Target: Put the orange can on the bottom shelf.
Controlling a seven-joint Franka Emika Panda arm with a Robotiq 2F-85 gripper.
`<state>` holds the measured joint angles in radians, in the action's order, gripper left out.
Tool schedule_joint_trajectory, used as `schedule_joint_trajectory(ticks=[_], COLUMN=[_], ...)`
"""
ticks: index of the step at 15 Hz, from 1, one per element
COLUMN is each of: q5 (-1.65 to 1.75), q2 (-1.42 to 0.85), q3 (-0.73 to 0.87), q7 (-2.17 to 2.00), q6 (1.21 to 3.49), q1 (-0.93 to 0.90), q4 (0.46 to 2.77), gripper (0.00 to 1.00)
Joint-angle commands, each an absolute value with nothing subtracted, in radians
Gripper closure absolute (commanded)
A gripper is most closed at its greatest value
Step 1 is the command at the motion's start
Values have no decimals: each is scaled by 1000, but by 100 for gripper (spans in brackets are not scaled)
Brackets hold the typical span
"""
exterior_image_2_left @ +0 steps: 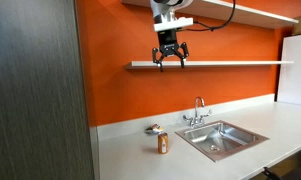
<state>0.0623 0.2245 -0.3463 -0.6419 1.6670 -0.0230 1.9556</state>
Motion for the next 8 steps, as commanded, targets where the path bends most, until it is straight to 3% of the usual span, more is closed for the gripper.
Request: schedule_joint_trajectory(ticks=[1,8], q5=[71,72], q2=[220,216], q3=[-310,-305], q7=[-649,-632], q6=[1664,1659], q1=[-64,-68], q4=[1953,1954], gripper=[0,0])
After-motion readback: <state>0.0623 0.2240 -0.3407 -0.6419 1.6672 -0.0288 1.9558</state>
